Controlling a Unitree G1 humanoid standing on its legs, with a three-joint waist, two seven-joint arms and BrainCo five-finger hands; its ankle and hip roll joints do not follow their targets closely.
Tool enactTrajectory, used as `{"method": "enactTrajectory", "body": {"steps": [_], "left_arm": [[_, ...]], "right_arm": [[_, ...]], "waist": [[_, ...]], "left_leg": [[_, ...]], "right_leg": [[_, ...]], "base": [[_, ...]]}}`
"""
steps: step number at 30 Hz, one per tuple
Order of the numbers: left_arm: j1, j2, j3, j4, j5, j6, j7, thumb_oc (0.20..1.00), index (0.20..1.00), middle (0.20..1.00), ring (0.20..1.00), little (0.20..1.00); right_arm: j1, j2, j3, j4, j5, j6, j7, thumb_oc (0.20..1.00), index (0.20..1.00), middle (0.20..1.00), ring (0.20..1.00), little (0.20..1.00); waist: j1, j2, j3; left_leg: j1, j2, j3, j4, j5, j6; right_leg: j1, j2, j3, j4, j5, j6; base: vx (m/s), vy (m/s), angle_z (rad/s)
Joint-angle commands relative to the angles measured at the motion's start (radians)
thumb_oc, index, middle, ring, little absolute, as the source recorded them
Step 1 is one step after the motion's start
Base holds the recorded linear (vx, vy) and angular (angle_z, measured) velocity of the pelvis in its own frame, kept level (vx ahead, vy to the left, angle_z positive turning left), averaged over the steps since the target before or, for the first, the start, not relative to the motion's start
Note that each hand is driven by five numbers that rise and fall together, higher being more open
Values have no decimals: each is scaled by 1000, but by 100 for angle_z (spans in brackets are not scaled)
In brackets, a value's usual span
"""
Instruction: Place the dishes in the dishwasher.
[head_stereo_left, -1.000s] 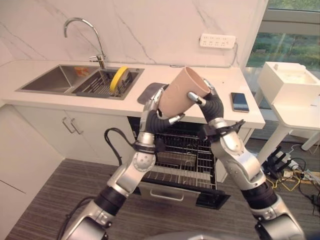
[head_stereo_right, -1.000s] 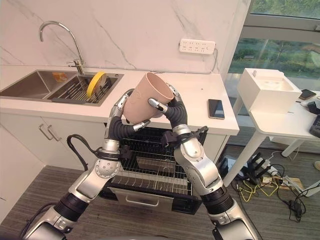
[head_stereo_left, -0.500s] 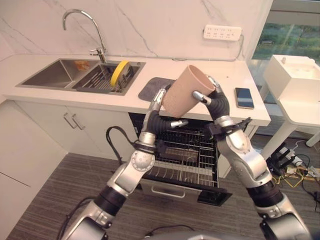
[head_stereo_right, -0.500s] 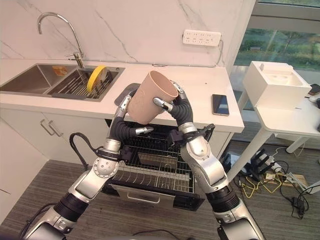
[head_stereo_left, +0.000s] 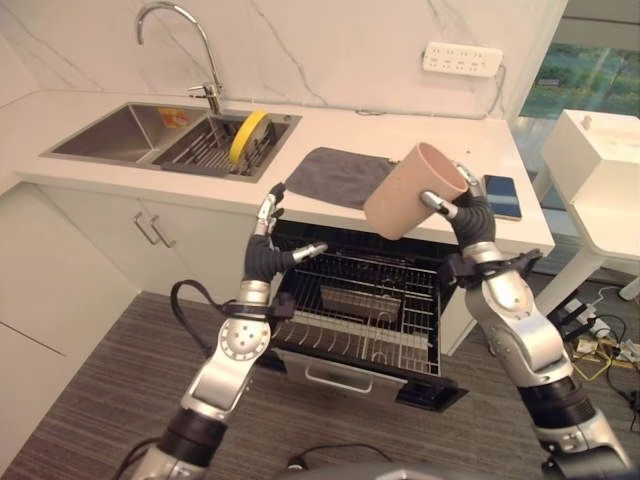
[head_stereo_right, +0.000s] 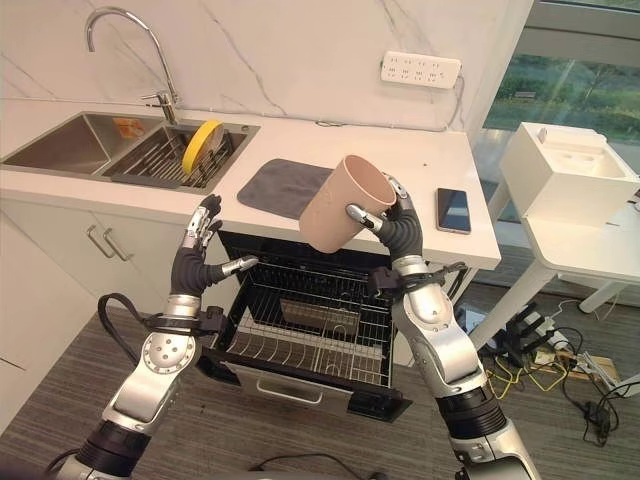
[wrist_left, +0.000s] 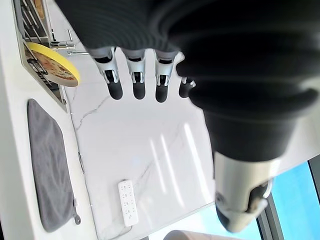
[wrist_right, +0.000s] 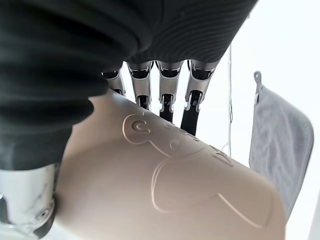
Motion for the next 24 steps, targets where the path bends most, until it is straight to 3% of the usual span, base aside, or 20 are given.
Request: {"method": "enactTrajectory", "body": {"steps": [1, 4, 5, 8, 14, 16, 19, 20, 24], "left_arm": [[-56, 18, 25, -54, -161, 7, -28, 1000, 1000, 1000, 1000, 1000], [-23, -7, 57, -53, -335, 67, -94, 1000, 1000, 1000, 1000, 1000], [-6, -13, 70, -60, -363, 84, -74, 1000, 1000, 1000, 1000, 1000], [20, -19, 95, -74, -437, 132, -149, 1000, 1000, 1000, 1000, 1000], [57, 4, 139, -86, -506, 135, -242, 1000, 1000, 1000, 1000, 1000], [68, -2, 151, -83, -575, 165, -256, 1000, 1000, 1000, 1000, 1000], [79, 2, 160, -90, -580, 163, -301, 1000, 1000, 1000, 1000, 1000], [91, 10, 183, -99, -558, 142, -239, 1000, 1000, 1000, 1000, 1000], [95, 38, 237, -110, -455, 120, -258, 1000, 1000, 1000, 1000, 1000]], "right_arm": [[-55, -24, -67, -82, -31, -105, -2, 200, 200, 200, 200, 200], [-24, -34, -90, -91, -49, -111, 12, 200, 200, 200, 200, 200], [-8, -43, -102, -97, -53, -114, 18, 200, 200, 200, 200, 200], [30, -62, -130, -111, -52, -116, 43, 200, 200, 200, 200, 200], [101, -103, -163, -112, -42, -116, 109, 200, 200, 200, 200, 200], [119, -106, -167, -106, -48, -114, 132, 200, 200, 200, 200, 200], [145, -112, -178, -102, -54, -107, 149, 200, 200, 200, 200, 200], [167, -121, -196, -103, -55, -109, 165, 200, 200, 200, 200, 200], [194, -139, -226, -110, -71, -101, 184, 200, 200, 200, 200, 200]], "waist": [[16, 11, -1], [15, 13, -1], [14, 15, 0], [11, 17, 0], [2, 20, 1], [-2, 19, 5], [-8, 18, 6], [-13, 19, 8], [-15, 16, 6]], "left_leg": [[36, 52, -39, 8, -91, -26], [35, 50, -43, 8, -92, -24], [36, 50, -42, 8, -91, -23], [35, 52, -41, 8, -90, -22], [33, 54, -33, 8, -87, -24], [35, 55, -28, 8, -85, -25], [34, 55, -24, 8, -84, -26], [34, 55, -21, 8, -84, -26], [35, 53, -26, 8, -86, -26]], "right_leg": [[55, -30, -39, 19, -96, 18], [54, -29, -39, 20, -96, 18], [53, -30, -39, 20, -96, 18], [52, -30, -38, 20, -95, 18], [47, -28, -32, 19, -95, 20], [46, -28, -31, 20, -94, 20], [44, -27, -29, 19, -94, 21], [43, -27, -27, 20, -94, 22], [41, -25, -25, 21, -97, 23]], "base": [[0, 0, 0], [0, 0, 0], [0, 0, 0], [-9, 6, 5], [-3, 5, 2], [0, 0, 0], [0, 0, 0], [10, 0, -4], [27, -25, -5]]}}
